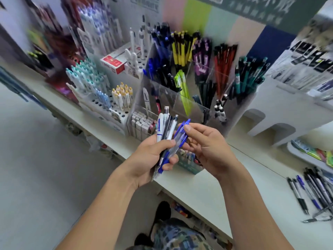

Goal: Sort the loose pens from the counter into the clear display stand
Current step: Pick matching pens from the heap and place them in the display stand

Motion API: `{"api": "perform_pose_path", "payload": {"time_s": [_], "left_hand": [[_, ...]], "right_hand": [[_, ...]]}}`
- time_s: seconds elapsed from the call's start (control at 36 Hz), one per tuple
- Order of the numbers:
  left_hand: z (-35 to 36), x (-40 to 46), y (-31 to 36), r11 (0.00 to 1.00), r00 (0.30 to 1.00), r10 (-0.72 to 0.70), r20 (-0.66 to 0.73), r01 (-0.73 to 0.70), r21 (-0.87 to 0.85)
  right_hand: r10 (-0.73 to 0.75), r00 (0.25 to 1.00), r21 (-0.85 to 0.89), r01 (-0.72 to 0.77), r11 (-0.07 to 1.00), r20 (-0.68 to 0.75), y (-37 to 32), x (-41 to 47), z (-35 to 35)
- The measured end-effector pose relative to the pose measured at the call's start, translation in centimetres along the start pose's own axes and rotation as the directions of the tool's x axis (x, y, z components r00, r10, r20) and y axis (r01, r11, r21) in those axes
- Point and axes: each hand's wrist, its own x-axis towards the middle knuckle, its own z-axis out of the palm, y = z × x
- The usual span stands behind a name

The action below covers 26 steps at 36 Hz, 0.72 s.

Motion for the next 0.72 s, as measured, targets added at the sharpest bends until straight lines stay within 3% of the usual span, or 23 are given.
{"api": "perform_pose_path", "payload": {"time_s": [0.08, 0.31, 0.47, 0.61, 0.72], "left_hand": [[-0.8, 1.1, 1.9, 0.998, 0.999, 0.012, -0.048, -0.009, 0.062], [-2.9, 4.3, 6.8, 0.988, 0.988, 0.112, -0.108, -0.100, 0.117], [-5.7, 6.8, 9.4, 0.969, 0.994, 0.110, 0.017, -0.111, 0.222], [-8.7, 8.6, 10.6, 0.934, 0.990, 0.123, 0.062, -0.137, 0.330], [-10.5, 9.6, 11.9, 0.942, 0.987, 0.117, 0.114, -0.147, 0.301]], "right_hand": [[-0.016, 1.000, -0.101, 0.019, 0.995, 0.024, -1.2, 2.4, 0.4], [-0.255, 0.959, -0.067, 0.248, 0.966, -0.124, -3.7, 7.2, 3.7], [-0.142, 0.980, -0.006, 0.143, 0.990, -0.139, -4.4, 9.6, 5.7], [-0.220, 0.936, -0.204, 0.166, 0.965, -0.275, -4.2, 11.3, 7.5], [-0.175, 0.919, -0.069, 0.161, 0.985, -0.353, -4.0, 12.5, 10.0]]}}
